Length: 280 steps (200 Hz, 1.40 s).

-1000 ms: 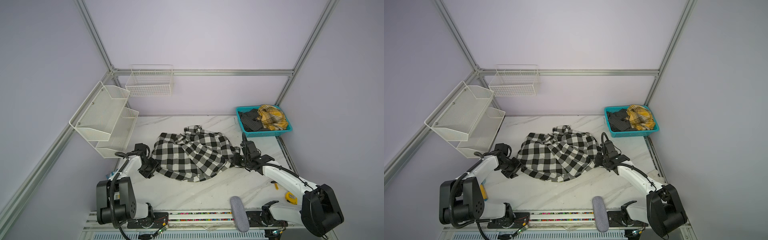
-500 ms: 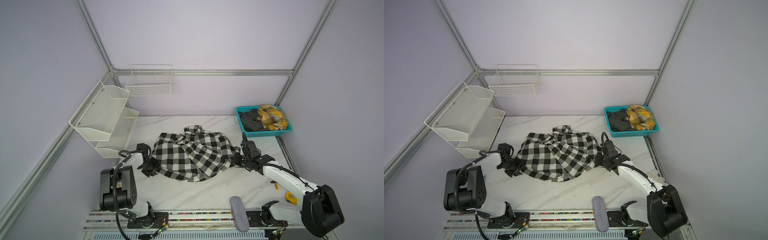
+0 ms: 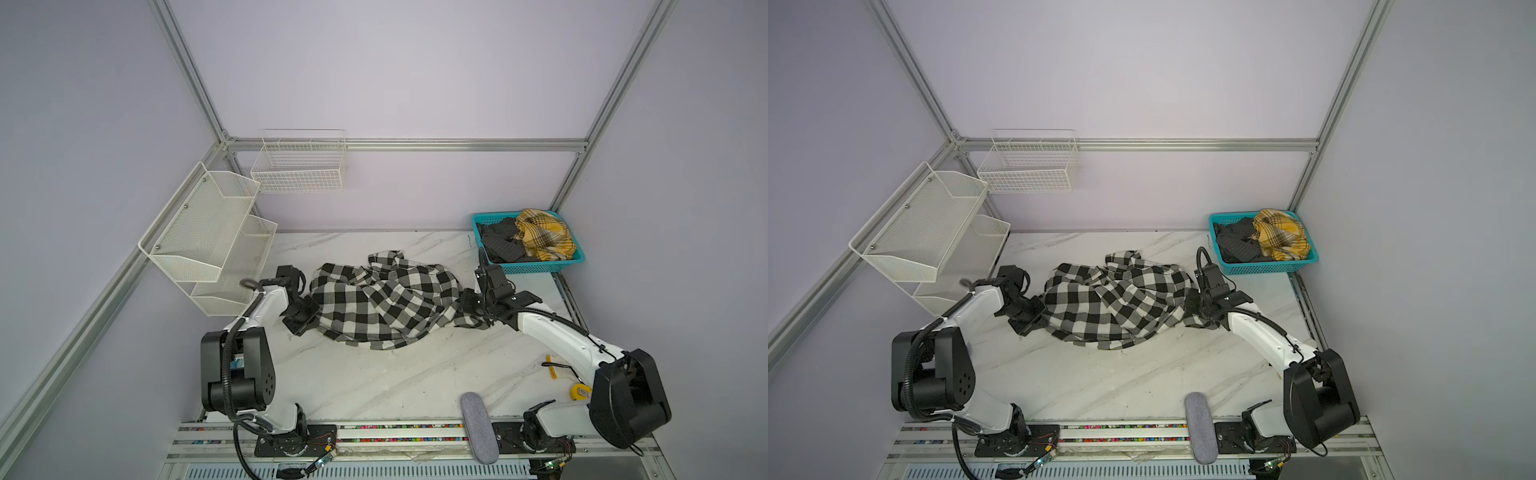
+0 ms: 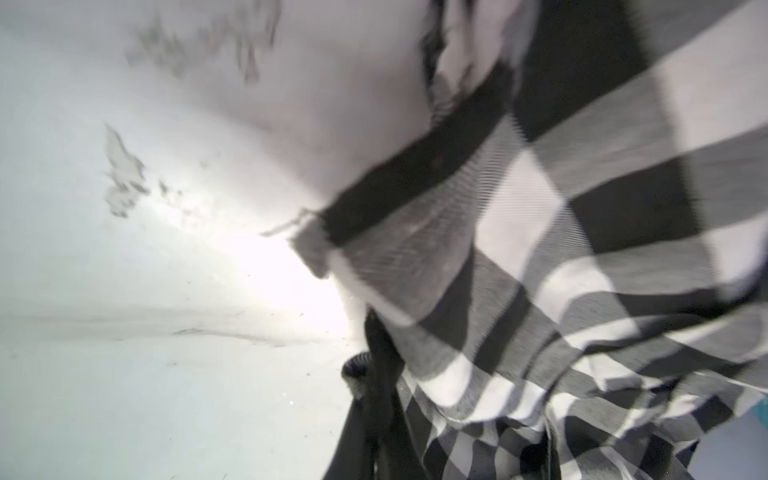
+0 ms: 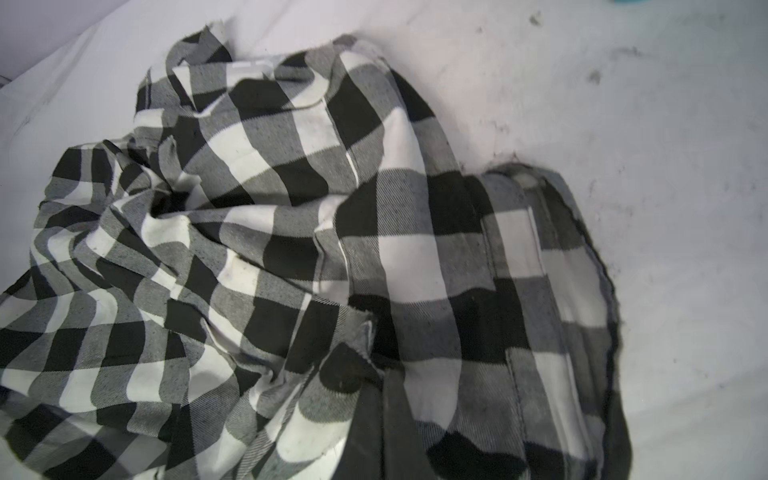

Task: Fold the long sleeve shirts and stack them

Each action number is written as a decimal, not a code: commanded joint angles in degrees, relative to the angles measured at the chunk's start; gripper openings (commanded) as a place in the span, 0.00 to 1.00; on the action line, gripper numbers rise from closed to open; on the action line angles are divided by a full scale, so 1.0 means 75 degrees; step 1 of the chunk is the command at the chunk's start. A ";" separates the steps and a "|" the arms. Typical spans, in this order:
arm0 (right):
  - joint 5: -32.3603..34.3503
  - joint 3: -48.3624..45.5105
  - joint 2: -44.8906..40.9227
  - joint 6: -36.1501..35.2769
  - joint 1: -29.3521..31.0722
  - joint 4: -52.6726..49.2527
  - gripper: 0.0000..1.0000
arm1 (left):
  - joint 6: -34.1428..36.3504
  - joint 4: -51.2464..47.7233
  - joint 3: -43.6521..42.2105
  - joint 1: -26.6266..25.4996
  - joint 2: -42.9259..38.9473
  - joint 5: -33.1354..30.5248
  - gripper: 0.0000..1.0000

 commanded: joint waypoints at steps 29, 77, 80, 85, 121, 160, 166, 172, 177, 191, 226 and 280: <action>0.0186 0.3716 0.1532 -0.0847 -0.0617 -0.0398 0.00 | -0.0068 -0.0166 0.3979 0.0552 -0.0351 -0.0646 0.00; -0.0075 0.7196 0.2314 -0.0654 -0.0853 -0.0699 0.00 | -0.2111 0.2083 0.4525 0.1347 -0.1028 0.0623 0.00; -0.0077 0.7173 0.2233 -0.0691 -0.0859 -0.0704 0.00 | -0.2146 0.2143 0.4383 0.1351 -0.1082 0.0633 0.00; -0.0124 0.7055 0.2105 -0.0750 -0.0852 -0.0710 0.00 | -0.2138 0.2161 0.4216 0.1343 -0.1419 0.0663 0.00; -0.0237 0.3965 0.0444 -0.0594 -0.0850 -0.0173 0.00 | -0.1376 0.1359 0.1854 0.1307 -0.2758 0.1147 0.00; -0.0111 -0.0160 -0.1411 0.0241 -0.0755 0.0391 0.00 | -0.0567 0.1170 -0.2810 0.1166 -0.4535 0.1208 0.00; -0.0162 -0.0683 -0.1512 0.0424 -0.0733 0.0420 0.00 | -0.0599 0.1272 -0.3410 0.1114 -0.4686 0.1242 0.00; -0.0223 -0.1146 -0.1562 0.0566 -0.0691 0.0467 0.00 | -0.0653 0.1495 -0.3970 0.1005 -0.4794 0.1354 0.00; -0.0242 -0.1491 -0.1583 0.0716 -0.0625 0.0520 0.00 | -0.0704 0.1659 -0.4423 0.0897 -0.4827 0.1395 0.00; -0.0314 -0.2210 -0.1582 0.1073 -0.0479 0.0684 0.00 | -0.0945 0.2086 -0.5285 0.0572 -0.4693 0.1471 0.00; -0.0145 -0.2558 -0.1188 0.1245 -0.0136 0.0362 0.21 | -0.1471 0.2586 -0.5579 -0.0307 -0.4232 0.0910 0.00; 0.1363 -0.0655 -0.1175 0.1137 0.0809 -0.1695 0.80 | -0.1273 0.2206 -0.4823 -0.0305 -0.3907 0.0396 0.00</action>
